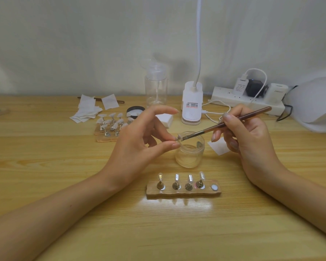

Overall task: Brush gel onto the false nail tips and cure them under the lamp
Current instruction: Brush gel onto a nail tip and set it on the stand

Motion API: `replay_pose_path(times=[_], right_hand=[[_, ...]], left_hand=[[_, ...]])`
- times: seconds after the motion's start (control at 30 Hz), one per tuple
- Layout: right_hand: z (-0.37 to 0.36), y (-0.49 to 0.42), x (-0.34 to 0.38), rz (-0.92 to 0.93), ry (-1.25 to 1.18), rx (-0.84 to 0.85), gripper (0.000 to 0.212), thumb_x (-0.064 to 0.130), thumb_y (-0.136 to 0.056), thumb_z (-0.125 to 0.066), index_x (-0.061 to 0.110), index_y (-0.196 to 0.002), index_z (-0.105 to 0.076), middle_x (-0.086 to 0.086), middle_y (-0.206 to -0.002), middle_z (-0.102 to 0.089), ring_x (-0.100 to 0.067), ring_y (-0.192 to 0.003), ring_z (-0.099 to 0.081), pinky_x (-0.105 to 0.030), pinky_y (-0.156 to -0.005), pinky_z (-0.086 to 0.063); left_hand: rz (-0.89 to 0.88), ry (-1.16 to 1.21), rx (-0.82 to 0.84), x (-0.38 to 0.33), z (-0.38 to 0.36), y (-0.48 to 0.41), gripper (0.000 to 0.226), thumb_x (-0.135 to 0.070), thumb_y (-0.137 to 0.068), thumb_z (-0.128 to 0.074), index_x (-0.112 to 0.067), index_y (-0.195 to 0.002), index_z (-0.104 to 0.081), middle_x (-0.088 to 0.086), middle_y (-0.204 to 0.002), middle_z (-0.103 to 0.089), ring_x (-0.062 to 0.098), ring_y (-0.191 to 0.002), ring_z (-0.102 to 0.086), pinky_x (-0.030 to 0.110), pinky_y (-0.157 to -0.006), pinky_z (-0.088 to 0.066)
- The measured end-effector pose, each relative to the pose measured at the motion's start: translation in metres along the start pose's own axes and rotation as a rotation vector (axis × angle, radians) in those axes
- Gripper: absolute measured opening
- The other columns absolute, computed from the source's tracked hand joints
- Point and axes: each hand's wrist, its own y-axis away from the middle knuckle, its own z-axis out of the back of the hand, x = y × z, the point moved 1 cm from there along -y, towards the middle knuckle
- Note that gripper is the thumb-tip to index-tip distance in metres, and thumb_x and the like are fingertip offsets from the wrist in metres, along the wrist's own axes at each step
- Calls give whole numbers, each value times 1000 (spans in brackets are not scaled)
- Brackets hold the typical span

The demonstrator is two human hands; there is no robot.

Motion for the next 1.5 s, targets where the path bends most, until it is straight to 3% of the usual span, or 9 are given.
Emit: replay_pose_path(times=[0.17,0.3,0.47,0.67,1.03,1.3,1.5], right_hand=[[2,-1,1,27,-53,-21,22,30,-96,-57,25,-75,-52,-6,-65,-67,-11,-45,-33,-19,-43,-26],[0,0,1,21,-33,12,21,28,-96,-57,17,-80,-48,-6,-65,-67,-10,-44,-33,-18,-42,-26],[0,1,1,-2,7,0,21,33,-88,-56,15,-81,-48,-7,-62,-66,-12,-44,-31,-21,-43,-23],[2,1,4,68,-36,-13,21,26,-97,-55,17,-80,-47,-5,-63,-67,-9,-43,-34,-21,-42,-25],[2,0,0,-25,33,-33,21,15,-101,-49,14,-80,-48,-5,-59,-64,-10,-44,-34,-17,-41,-26],[-1,1,4,33,-31,16,24,34,-91,-57,17,-79,-47,-6,-64,-67,-11,-46,-35,-18,-42,-27],[1,0,1,-2,42,2,20,20,-98,-53,14,-79,-48,-5,-60,-65,-12,-46,-34,-16,-42,-28]], left_hand=[[1,19,2,0,0,0,59,-29,-80,-80,-31,-133,-54,-4,-80,-70,17,-83,-71,29,-68,-55],[5,23,3,1,1,0,59,-20,-81,-82,-28,-133,-55,-3,-79,-70,16,-82,-71,27,-68,-55],[12,32,-7,0,0,0,58,-24,-80,-82,-28,-132,-55,-1,-79,-70,16,-81,-71,25,-69,-55],[1,23,-8,0,0,0,58,-25,-80,-81,-27,-131,-55,-2,-78,-70,16,-81,-72,22,-69,-54],[-3,30,-4,0,0,0,57,-29,-79,-80,-28,-130,-56,-3,-78,-70,17,-80,-72,25,-67,-54],[-1,27,-4,1,0,0,56,-24,-80,-83,-29,-129,-57,-3,-78,-70,19,-81,-72,26,-66,-55],[6,25,-3,1,0,0,57,-26,-79,-81,-26,-130,-57,-5,-77,-70,19,-81,-72,29,-66,-55]])
